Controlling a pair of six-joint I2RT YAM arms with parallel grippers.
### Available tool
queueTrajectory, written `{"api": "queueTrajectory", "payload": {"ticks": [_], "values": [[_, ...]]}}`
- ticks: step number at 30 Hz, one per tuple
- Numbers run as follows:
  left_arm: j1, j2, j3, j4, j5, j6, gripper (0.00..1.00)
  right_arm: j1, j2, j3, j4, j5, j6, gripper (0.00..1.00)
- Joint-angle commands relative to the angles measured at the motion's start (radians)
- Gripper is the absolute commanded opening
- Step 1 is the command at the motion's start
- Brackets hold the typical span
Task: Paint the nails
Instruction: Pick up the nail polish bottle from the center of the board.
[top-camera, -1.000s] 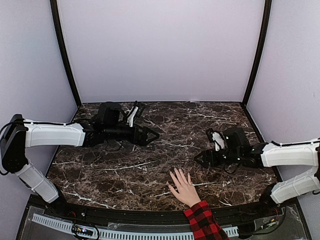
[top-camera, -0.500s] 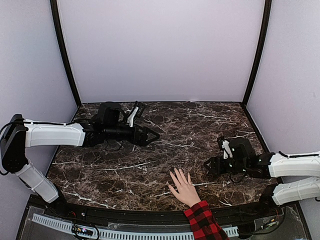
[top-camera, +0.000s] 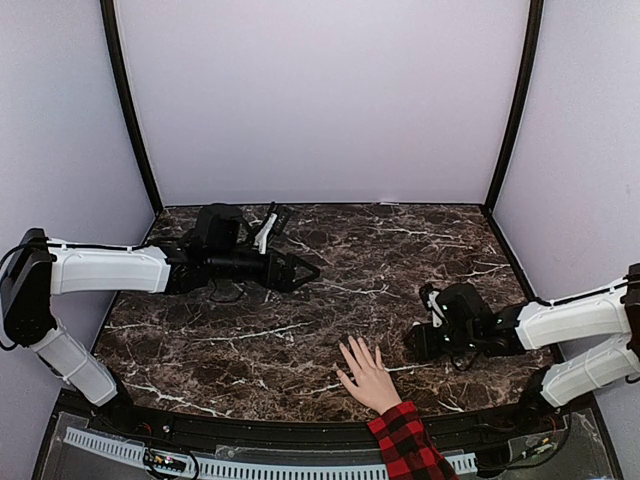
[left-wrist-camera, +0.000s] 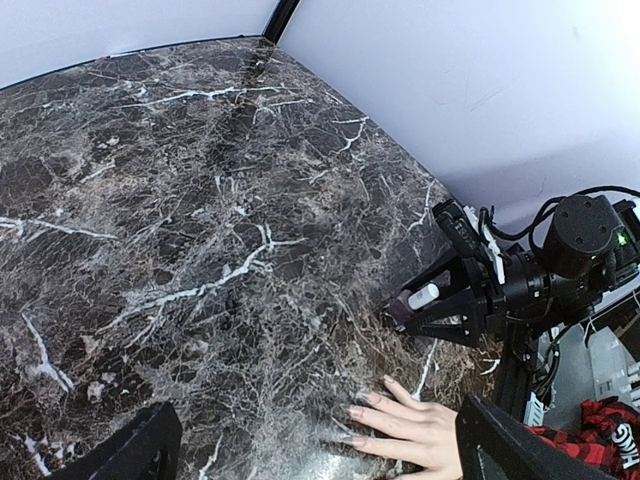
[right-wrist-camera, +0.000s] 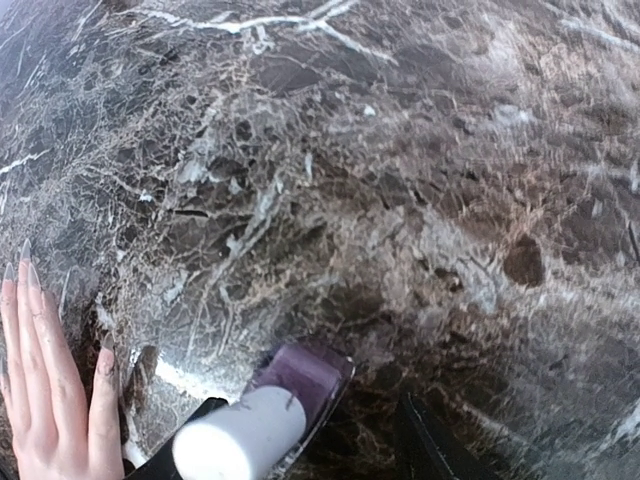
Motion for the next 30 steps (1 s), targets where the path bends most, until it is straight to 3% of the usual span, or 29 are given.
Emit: {"api": "queueTrajectory", "payload": {"ticks": [1,7,17,21,26,30], "values": [[0.004,-0.004,0.026,0.034,0.01,-0.002,0.99,0.012,0.031,0.046,0.032,0.034,-0.057,0.55],[0.005,-0.004,0.025,0.03,0.01,0.0,0.99,0.012,0.118,0.105,0.016,0.031,-0.105,0.41],[0.005,-0.009,0.017,0.03,0.005,0.003,0.99,0.012,0.178,0.156,0.057,-0.019,-0.225,0.26],[0.005,-0.014,0.015,0.027,0.003,0.005,0.99,0.013,0.175,0.152,0.063,-0.022,-0.237,0.31],[0.006,-0.017,0.007,0.029,0.002,0.004,0.99,0.013,0.102,0.065,0.138,-0.014,-0.178,0.48],[0.005,-0.015,0.005,0.032,-0.003,0.01,0.99,0.013,0.065,0.003,0.19,0.001,-0.133,0.5]]}}
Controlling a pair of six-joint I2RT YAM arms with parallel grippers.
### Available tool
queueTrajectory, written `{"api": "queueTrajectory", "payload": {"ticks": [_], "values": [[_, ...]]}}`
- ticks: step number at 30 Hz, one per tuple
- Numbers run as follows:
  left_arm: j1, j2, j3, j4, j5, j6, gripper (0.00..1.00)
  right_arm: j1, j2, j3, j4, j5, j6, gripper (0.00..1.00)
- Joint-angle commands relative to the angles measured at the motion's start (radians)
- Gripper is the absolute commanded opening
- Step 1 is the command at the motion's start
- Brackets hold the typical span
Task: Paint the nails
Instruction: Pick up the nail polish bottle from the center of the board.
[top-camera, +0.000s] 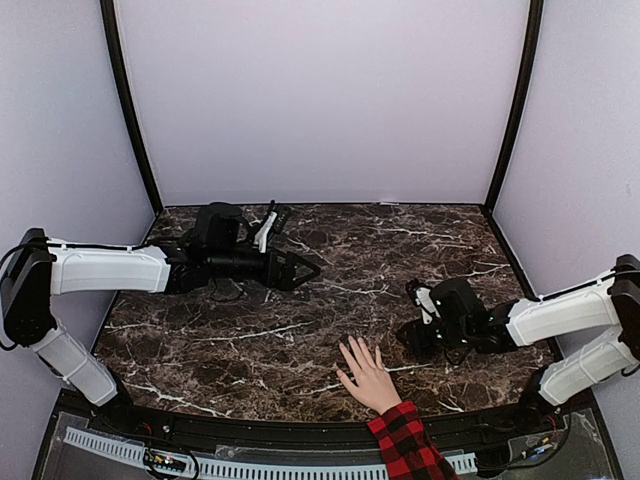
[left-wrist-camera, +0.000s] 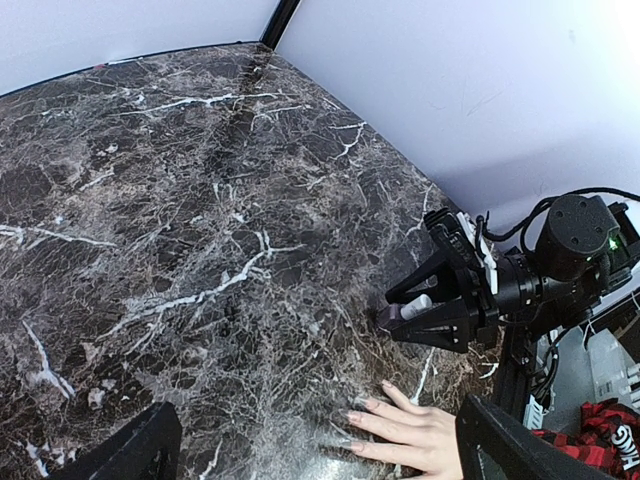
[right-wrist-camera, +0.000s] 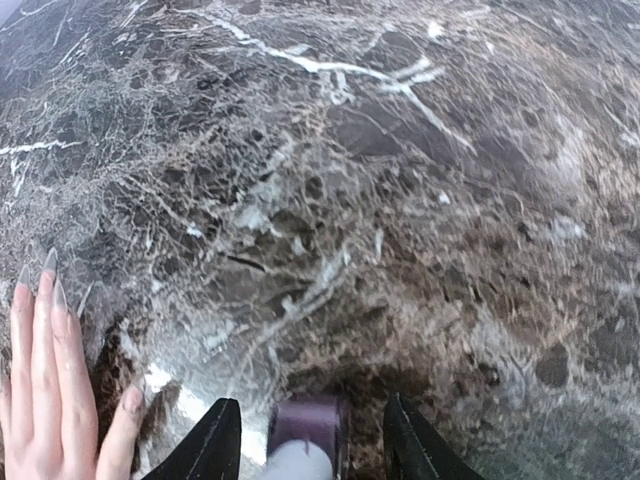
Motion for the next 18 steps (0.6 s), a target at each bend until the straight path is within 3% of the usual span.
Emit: {"api": "queueTrajectory", "payload": {"ticks": [1,10,18], "values": [[0.004,-0.017,0.002,0.025,-0.005,0.011,0.99,0.01,-0.042,-0.062,0.095,0.022,0.059,0.5],[0.005,-0.073,-0.1,0.201,0.003,0.001,0.99,0.011,-0.008,-0.132,0.204,0.038,0.07,0.46],[0.005,-0.109,-0.162,0.279,0.004,0.024,0.99,0.016,0.023,-0.157,0.271,0.041,0.049,0.34]]}}
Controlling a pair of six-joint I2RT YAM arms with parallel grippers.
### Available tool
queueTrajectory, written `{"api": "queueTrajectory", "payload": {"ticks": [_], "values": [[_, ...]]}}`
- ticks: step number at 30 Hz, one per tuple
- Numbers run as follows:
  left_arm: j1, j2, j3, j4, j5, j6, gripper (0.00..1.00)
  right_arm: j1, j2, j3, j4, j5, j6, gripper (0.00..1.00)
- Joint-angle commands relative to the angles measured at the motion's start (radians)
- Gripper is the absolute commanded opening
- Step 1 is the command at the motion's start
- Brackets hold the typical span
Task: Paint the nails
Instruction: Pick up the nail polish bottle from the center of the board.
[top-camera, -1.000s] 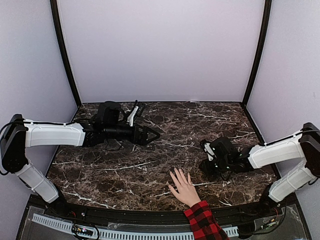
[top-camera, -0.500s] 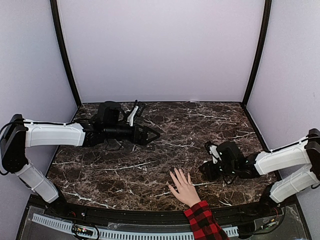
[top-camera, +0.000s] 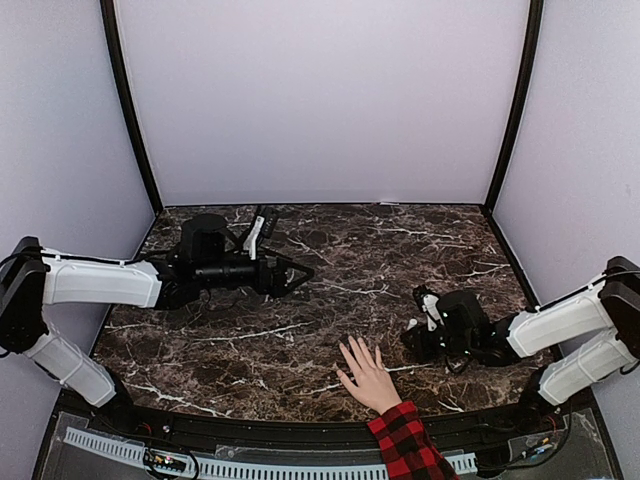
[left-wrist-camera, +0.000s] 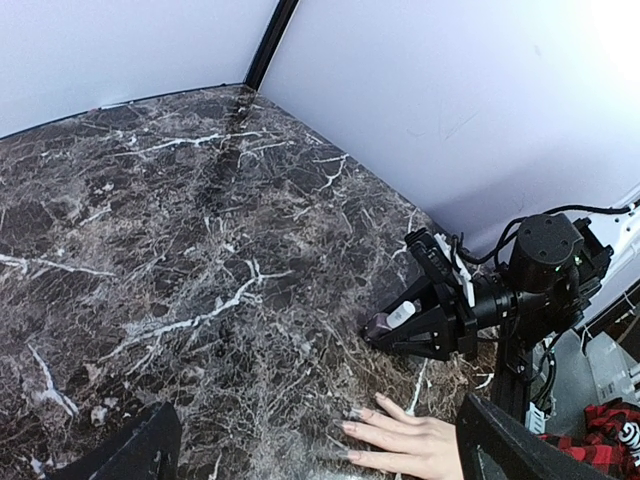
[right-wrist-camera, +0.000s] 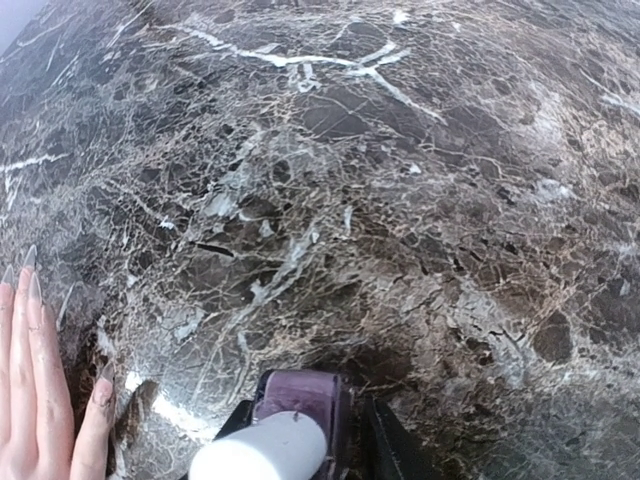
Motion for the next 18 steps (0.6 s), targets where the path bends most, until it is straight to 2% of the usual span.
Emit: {"api": "queueTrajectory", "payload": {"ticks": [1,6,13,18], "values": [[0.005,-0.047,-0.017,0.071,-0.001,0.023,0.99,0.015,0.011,-0.028,0.072,0.01,-0.015,0.3],[0.005,-0.046,-0.011,0.056,-0.007,0.028,0.99,0.022,0.011,0.002,0.047,0.017,-0.046,0.17],[0.012,-0.088,0.011,-0.022,-0.021,0.018,0.99,0.037,0.036,0.181,-0.079,0.02,-0.169,0.15],[0.085,-0.15,-0.011,-0.038,0.003,-0.067,0.99,0.06,0.131,0.373,-0.122,-0.081,-0.261,0.15]]}}
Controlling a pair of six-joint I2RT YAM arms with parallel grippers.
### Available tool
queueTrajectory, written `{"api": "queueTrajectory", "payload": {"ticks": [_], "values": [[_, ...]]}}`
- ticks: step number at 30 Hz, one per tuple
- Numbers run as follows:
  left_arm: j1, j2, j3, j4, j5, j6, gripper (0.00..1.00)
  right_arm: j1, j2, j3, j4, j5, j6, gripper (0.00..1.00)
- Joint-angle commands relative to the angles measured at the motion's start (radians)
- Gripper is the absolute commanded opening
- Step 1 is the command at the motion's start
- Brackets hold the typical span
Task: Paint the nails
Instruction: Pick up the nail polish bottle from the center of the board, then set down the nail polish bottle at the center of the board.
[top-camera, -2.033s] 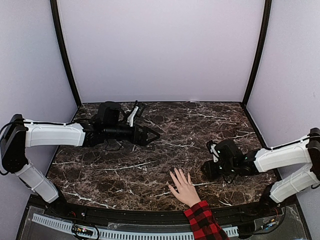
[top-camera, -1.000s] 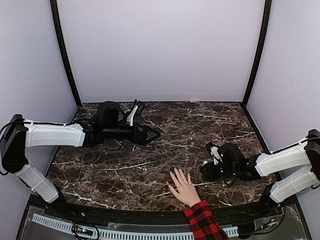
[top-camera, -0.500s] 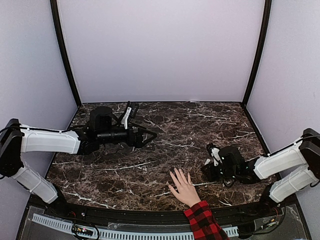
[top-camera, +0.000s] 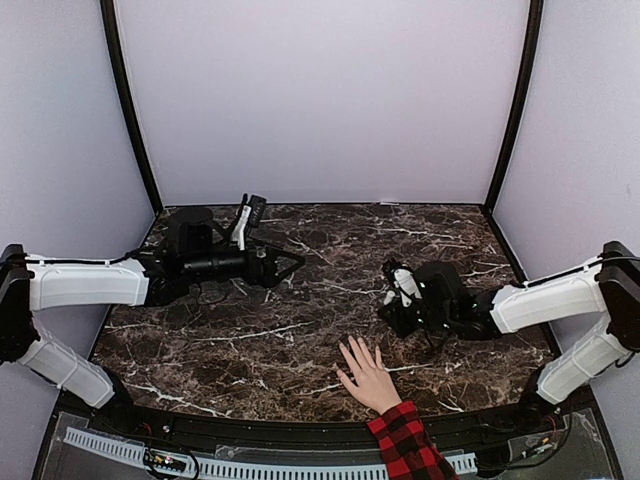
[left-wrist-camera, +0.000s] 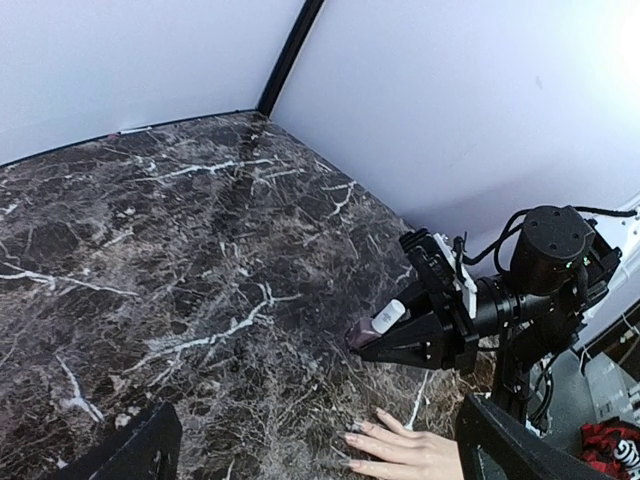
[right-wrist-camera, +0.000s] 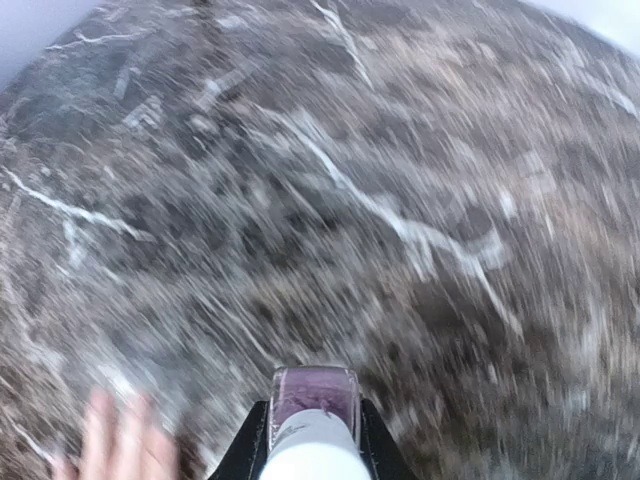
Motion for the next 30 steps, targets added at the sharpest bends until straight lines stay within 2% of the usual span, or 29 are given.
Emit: {"api": "queueTrajectory", "payload": {"ticks": [1,8,14,22,30], "values": [[0.066,-0.102,-0.011,-0.022,0.014,-0.066,0.99,0.032,0.087,0.169,-0.023,-0.092,-0.119,0.15],[0.12,-0.227,-0.03,-0.151,-0.084,-0.079,0.99,0.132,0.316,0.441,-0.133,-0.194,-0.224,0.15],[0.168,-0.316,-0.049,-0.239,-0.159,-0.106,0.99,0.219,0.492,0.636,-0.208,-0.207,-0.273,0.15],[0.202,-0.357,-0.069,-0.267,-0.177,-0.117,0.99,0.266,0.64,0.785,-0.215,-0.198,-0.315,0.15],[0.207,-0.358,-0.083,-0.257,-0.161,-0.114,0.99,0.269,0.705,0.802,-0.167,-0.2,-0.343,0.17]]}}
